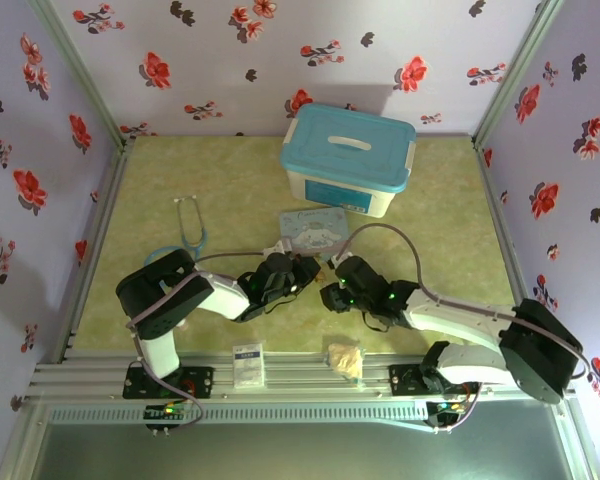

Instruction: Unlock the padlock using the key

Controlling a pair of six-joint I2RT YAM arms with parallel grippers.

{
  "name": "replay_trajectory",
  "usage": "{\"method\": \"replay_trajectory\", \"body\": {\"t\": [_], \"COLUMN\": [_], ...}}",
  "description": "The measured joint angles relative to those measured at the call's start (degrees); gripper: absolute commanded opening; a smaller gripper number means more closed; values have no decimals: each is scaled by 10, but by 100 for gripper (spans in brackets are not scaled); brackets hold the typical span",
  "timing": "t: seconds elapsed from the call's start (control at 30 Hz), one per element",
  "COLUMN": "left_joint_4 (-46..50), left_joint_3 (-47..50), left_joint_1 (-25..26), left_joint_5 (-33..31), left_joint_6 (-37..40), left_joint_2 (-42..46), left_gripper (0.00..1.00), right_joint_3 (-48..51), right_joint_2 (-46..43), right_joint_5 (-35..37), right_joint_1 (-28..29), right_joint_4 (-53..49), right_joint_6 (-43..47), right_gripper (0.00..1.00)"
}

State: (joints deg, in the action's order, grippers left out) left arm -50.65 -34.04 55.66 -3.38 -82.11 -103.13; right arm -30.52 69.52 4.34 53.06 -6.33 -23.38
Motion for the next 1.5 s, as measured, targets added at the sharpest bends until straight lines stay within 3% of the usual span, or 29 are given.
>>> {"method": "replay_trajectory", "body": {"t": [0.43,0.87,1.0,1.3,1.5], "left_joint_4": [2,-4,-6,-17,-25], "left_joint_3": [-1,-1,0,0,3], "left_joint_1": [4,5,5,5,5], "left_joint_5": [-1,-5,-14,-17,-16], "left_joint_6": [0,-4,-5,-10,-16], "left_joint_2": [0,0,0,-5,-7], "left_gripper": [0,0,0,0,0], "right_joint_3": [-54,-61,-39,73,120], "right_joint_2": [90,119,117,95,121], "right_joint_5": [65,110,61,-158,-253], "right_joint_1": [45,55,25,-79,-124], "right_joint_4": [-3,7,54,268,393], "right_joint_6": [29,30,10,-75,-129], "right_gripper": [35,18,14,10,10]}}
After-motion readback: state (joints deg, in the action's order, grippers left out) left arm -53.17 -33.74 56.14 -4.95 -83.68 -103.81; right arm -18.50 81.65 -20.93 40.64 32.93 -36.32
